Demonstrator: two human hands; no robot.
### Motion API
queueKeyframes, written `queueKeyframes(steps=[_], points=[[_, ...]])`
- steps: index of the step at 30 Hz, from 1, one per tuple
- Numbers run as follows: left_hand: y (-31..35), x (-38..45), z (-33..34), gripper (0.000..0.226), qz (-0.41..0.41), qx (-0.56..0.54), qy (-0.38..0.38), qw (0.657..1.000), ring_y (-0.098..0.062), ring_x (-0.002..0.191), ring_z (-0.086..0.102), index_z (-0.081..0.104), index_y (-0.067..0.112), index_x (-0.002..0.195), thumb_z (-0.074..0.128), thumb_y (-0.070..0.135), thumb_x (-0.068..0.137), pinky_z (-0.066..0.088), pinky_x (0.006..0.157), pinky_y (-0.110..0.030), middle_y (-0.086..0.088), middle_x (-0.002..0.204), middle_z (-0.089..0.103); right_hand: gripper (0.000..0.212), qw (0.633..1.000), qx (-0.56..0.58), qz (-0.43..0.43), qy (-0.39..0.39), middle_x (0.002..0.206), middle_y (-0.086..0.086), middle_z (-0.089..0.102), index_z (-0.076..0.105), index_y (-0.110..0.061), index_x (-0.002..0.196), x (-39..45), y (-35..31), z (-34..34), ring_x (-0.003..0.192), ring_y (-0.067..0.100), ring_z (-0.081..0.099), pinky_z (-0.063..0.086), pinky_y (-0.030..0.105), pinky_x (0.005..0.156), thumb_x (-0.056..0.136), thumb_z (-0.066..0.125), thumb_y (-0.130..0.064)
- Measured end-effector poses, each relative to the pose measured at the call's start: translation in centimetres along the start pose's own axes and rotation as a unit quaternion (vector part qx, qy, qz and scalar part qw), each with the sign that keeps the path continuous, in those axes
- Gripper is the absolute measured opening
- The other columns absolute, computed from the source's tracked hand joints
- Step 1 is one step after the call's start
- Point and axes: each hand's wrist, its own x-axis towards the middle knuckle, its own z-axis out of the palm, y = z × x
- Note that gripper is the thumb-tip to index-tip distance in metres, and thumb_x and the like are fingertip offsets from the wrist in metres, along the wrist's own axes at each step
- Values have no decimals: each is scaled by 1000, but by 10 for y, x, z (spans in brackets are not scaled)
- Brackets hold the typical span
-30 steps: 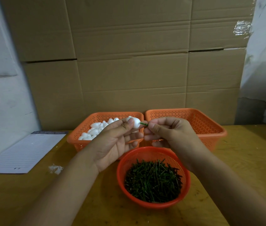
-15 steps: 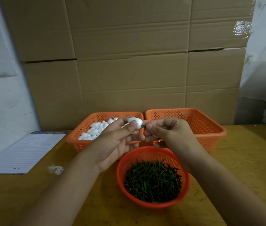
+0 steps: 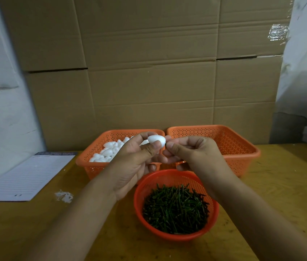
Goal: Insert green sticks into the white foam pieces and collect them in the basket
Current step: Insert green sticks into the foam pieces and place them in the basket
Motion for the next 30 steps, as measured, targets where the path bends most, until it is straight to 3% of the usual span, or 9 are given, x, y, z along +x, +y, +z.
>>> queueKeyframes(steps=[5,9,14,19,25,30], points=[[1,1,-2,41,2,0,17,1000,-12,78,67,64,16,116,77,34,81,47,59,-20,-8,112,71,13,1000,2,8,-8,85,8,77,74,-9,101,0,0,0,73,14,72,51,19,54,89,71,-14],[1,1,-4,39,9,13,29,999,-9,79,64,65,16,115,73,34,81,47,62,-20,-4,119,72,8,1000,-14,5,-14,85,8,77,73,-8,96,1,1,-2,72,14,71,51,19,55,91,69,-13],[1,2,-5,39,11,12,39,999,-9,78,63,68,17,116,72,34,81,47,61,-20,-8,112,67,9,999,-44,9,-28,86,8,77,74,-7,93,3,4,-3,73,16,72,53,20,57,92,68,-13],[0,2,-5,30,14,4,34,999,-7,76,62,76,28,110,73,34,80,48,60,-20,-6,102,64,9,997,-66,6,-48,83,4,77,75,-9,92,4,8,-2,71,12,72,53,20,56,93,67,-12],[-2,3,-5,44,21,26,52,998,-9,75,61,68,18,121,75,33,80,48,61,-21,-6,93,66,10,995,-86,3,-54,76,1,76,74,-8,91,5,11,0,67,9,71,52,18,55,94,66,-11],[-4,3,-2,51,45,62,83,994,-8,74,64,62,15,117,76,37,74,49,57,-19,-1,85,71,12,994,-99,0,-51,72,-2,75,74,-7,91,5,12,0,65,7,69,51,18,54,95,63,-12]])
